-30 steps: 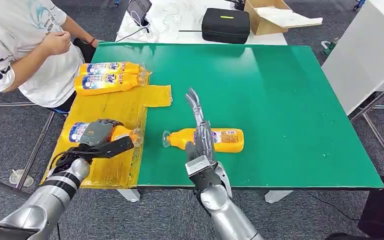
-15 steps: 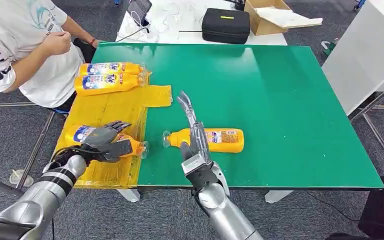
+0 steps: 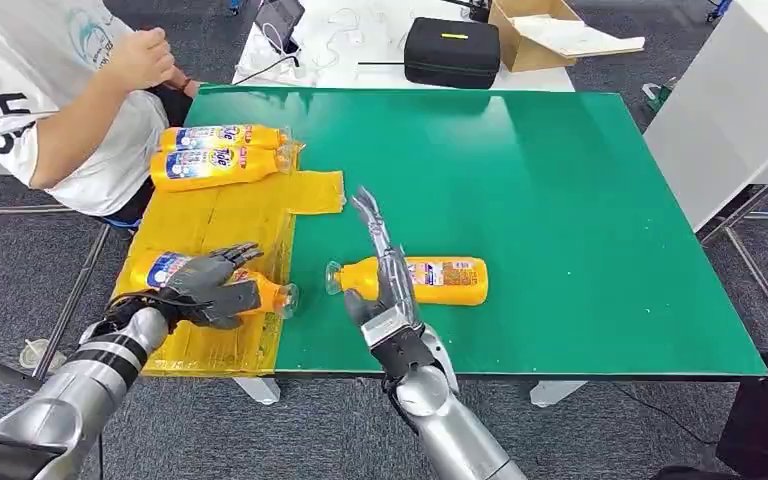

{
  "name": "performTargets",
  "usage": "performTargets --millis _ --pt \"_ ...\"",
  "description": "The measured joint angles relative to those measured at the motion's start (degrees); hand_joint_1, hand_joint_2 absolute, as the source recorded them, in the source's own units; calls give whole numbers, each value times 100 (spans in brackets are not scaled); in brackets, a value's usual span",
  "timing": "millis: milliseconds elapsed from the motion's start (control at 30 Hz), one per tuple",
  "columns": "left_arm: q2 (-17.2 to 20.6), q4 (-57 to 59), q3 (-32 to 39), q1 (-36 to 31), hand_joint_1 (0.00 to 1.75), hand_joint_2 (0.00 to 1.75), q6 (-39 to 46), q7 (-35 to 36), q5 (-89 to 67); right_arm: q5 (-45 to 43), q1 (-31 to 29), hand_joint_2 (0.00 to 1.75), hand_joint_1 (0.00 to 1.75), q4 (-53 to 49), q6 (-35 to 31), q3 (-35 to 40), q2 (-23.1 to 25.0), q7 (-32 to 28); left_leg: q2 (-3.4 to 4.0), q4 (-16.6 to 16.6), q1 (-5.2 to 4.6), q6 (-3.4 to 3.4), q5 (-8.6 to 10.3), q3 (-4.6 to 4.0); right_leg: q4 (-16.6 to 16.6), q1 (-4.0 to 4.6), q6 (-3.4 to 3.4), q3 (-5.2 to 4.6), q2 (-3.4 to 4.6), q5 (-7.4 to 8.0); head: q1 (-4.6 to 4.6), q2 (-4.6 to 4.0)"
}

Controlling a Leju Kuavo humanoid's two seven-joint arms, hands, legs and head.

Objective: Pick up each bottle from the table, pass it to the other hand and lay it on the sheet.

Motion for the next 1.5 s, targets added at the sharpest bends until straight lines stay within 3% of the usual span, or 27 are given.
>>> performTargets --millis 267,400,467,567,767,933,1167,1200,1500 --pt "-29 -228 232 211 0 0 -479 -201 1701 285 -23 175 0 118 -83 -2 9 145 2 0 -1 0 0 11 0 -1 0 8 1 0 0 0" --pt "-193 -619 623 611 0 0 -63 -210 2940 868 -164 175 0 315 -175 -2 -63 851 -2 0 -1 0 0 7 -1 -1 0 4 -3 0 2 0" --pt "-322 -923 926 846 0 0 198 -210 3643 1391 -338 175 0 529 -100 24 -114 1519 6 0 -2 0 0 6 -1 -2 1 0 1 2 -4 2" --pt "-573 -1380 1706 1042 0 0 499 -205 4632 2123 -618 175 0 986 177 48 -291 2482 0 1 -4 1 0 2 -1 -4 1 0 -2 2 2 0" --pt "-938 -2257 3157 1330 0 0 935 -205 5591 2920 -1120 175 0 1995 586 37 -655 3394 4 2 -4 1 0 2 -1 -2 2 -3 0 3 -2 0" --pt "-1053 -2502 3726 1423 0 0 1076 -205 5626 3088 -1270 175 0 2317 653 -79 -929 3626 0 2 -2 1 0 -2 -1 -2 2 -4 -1 1 0 0" --pt "-1167 -2599 3965 1471 0 0 1178 -205 5560 3174 -1312 175 0 2459 730 -129 -1086 3733 0 2 -4 1 -1 -3 -1 -3 2 -4 -1 2 -2 0" --pt "-1169 -2599 3976 1476 0 175 1187 -205 5521 3174 -1316 175 0 2476 778 -142 -1100 3735 0 2 -4 1 0 -3 -1 -3 2 -4 -1 2 0 0" --pt "-1207 -2579 4030 1523 0 175 1261 -205 5342 3150 -1459 175 0 2673 1066 -210 -1196 3681 0 2 -3 1 0 -2 -1 -2 2 -4 -1 2 0 0"
